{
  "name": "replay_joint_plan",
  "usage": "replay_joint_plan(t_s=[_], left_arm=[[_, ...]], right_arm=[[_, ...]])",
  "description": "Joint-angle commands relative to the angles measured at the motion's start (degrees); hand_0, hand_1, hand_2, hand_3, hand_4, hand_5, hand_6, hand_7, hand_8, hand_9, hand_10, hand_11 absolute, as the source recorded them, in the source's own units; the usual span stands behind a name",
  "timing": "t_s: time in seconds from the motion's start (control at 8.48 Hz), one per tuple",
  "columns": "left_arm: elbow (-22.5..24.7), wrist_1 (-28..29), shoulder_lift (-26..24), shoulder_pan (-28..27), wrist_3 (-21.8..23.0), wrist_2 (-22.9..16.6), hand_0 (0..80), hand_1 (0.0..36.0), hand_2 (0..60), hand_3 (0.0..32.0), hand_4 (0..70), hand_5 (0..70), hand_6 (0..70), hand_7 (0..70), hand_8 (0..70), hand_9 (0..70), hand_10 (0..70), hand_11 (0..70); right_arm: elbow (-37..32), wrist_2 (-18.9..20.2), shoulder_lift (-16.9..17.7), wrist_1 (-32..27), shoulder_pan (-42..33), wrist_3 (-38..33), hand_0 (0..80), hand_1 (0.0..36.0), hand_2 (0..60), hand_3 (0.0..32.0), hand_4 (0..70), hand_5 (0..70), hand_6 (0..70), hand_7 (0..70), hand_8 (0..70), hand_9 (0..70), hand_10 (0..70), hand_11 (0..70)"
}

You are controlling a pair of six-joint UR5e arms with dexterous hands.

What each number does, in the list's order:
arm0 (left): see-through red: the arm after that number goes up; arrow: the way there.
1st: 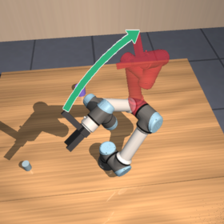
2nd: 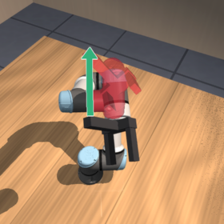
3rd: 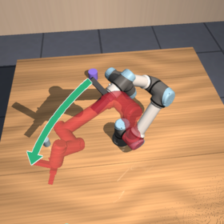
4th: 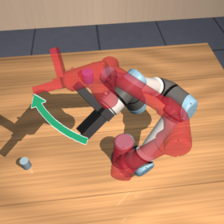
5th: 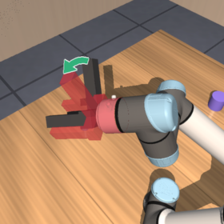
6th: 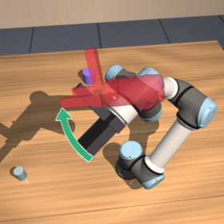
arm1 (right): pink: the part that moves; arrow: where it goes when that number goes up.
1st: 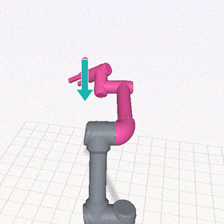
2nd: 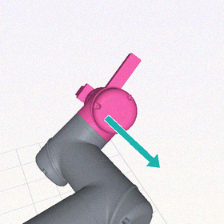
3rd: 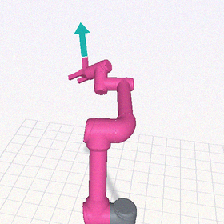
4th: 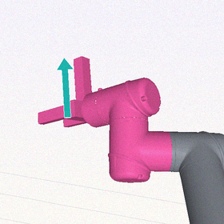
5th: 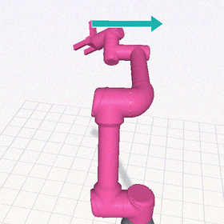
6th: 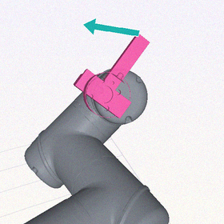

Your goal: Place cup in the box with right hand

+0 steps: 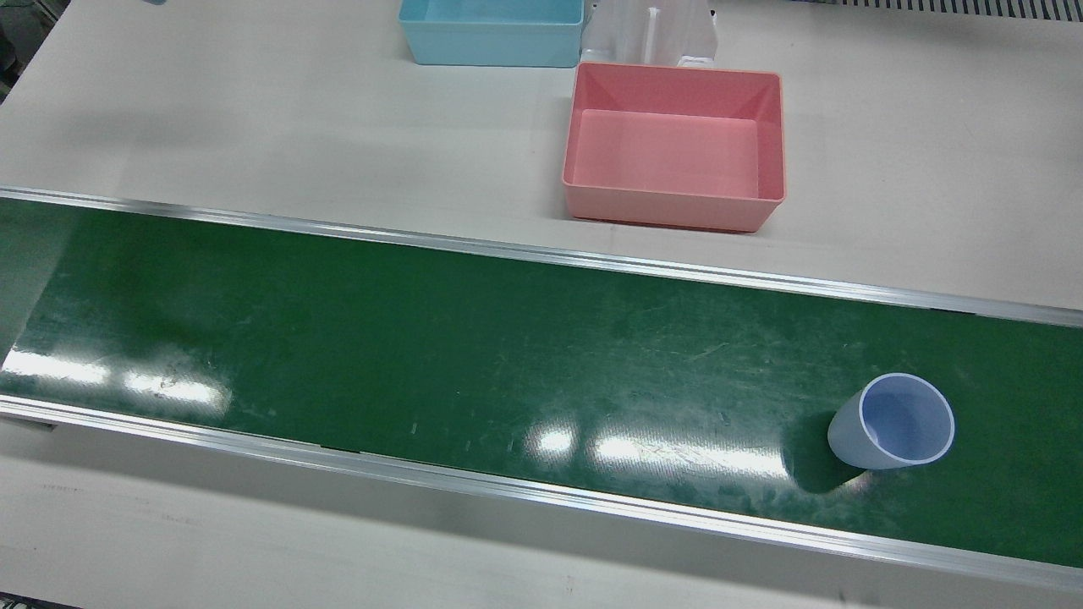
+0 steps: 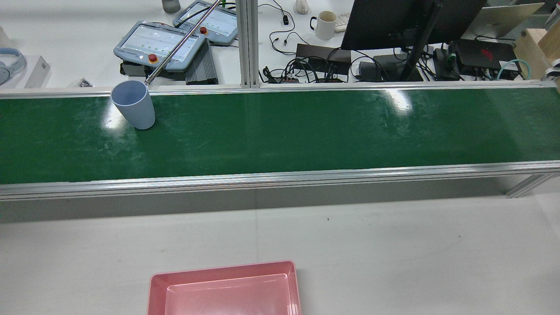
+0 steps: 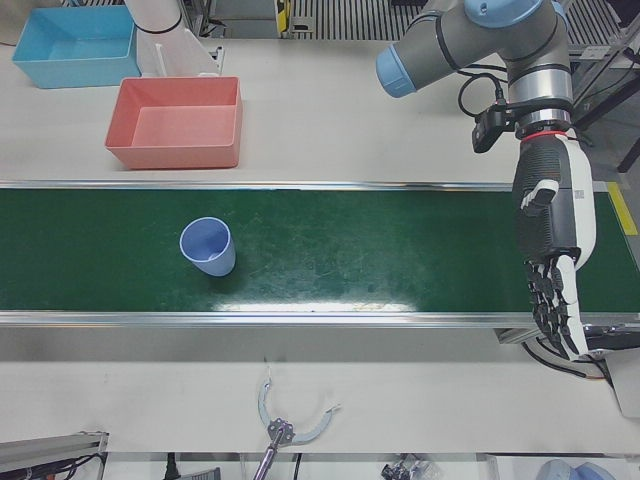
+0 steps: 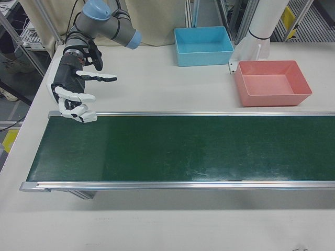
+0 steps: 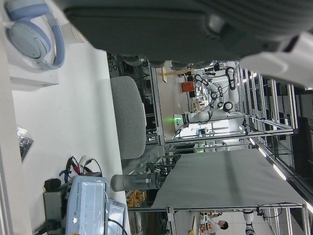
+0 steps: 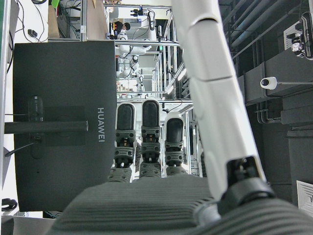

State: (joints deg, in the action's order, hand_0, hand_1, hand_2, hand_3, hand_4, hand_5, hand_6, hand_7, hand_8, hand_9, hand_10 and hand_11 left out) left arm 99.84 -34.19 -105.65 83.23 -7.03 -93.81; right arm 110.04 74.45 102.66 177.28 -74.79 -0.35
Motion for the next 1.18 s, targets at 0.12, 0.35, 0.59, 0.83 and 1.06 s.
replay_joint_plan(t_s=[0.12, 0.35, 0.59, 0.83, 1.06], left_arm=[[0.0, 0.0, 0.0, 0.0, 0.0, 0.0, 0.0, 0.0, 0.0, 0.0, 0.0, 0.0, 0.0, 0.0, 0.0, 0.0, 0.0, 0.0], [0.0, 0.0, 0.0, 0.0, 0.0, 0.0, 0.0, 0.0, 0.0, 0.0, 0.0, 0.0, 0.0, 0.0, 0.0, 0.0, 0.0, 0.0], [0.0, 0.0, 0.0, 0.0, 0.0, 0.0, 0.0, 0.0, 0.0, 0.0, 0.0, 0.0, 0.0, 0.0, 0.0, 0.0, 0.0, 0.0], [0.0, 0.0, 0.0, 0.0, 0.0, -0.1, 0.0, 0.0, 0.0, 0.0, 0.0, 0.0, 0.0, 0.0, 0.0, 0.0, 0.0, 0.0], [0.0, 0.0, 0.0, 0.0, 0.0, 0.0, 0.0, 0.0, 0.0, 0.0, 0.0, 0.0, 0.0, 0.0, 0.0, 0.0, 0.0, 0.0]], right_arm=[[0.0, 0.0, 0.0, 0.0, 0.0, 0.0, 80.0, 23.0, 0.0, 0.0, 29.6, 13.2, 16.7, 60.5, 30.7, 40.1, 24.4, 37.3], [0.0, 0.0, 0.0, 0.0, 0.0, 0.0, 80.0, 22.9, 0.0, 0.0, 29.8, 13.2, 16.8, 60.9, 30.7, 40.1, 24.5, 37.5], [0.0, 0.0, 0.0, 0.0, 0.0, 0.0, 80.0, 22.8, 0.0, 0.0, 29.9, 13.2, 16.7, 60.5, 30.7, 40.1, 24.4, 37.4], [0.1, 0.0, 0.0, 0.0, 0.0, 0.0, 80.0, 22.9, 0.0, 0.0, 29.3, 13.2, 16.7, 60.4, 30.7, 40.0, 24.5, 37.4], [0.1, 0.0, 0.0, 0.0, 0.0, 0.0, 80.0, 22.9, 0.0, 0.0, 28.9, 13.2, 16.6, 59.9, 30.5, 39.7, 24.1, 36.9]])
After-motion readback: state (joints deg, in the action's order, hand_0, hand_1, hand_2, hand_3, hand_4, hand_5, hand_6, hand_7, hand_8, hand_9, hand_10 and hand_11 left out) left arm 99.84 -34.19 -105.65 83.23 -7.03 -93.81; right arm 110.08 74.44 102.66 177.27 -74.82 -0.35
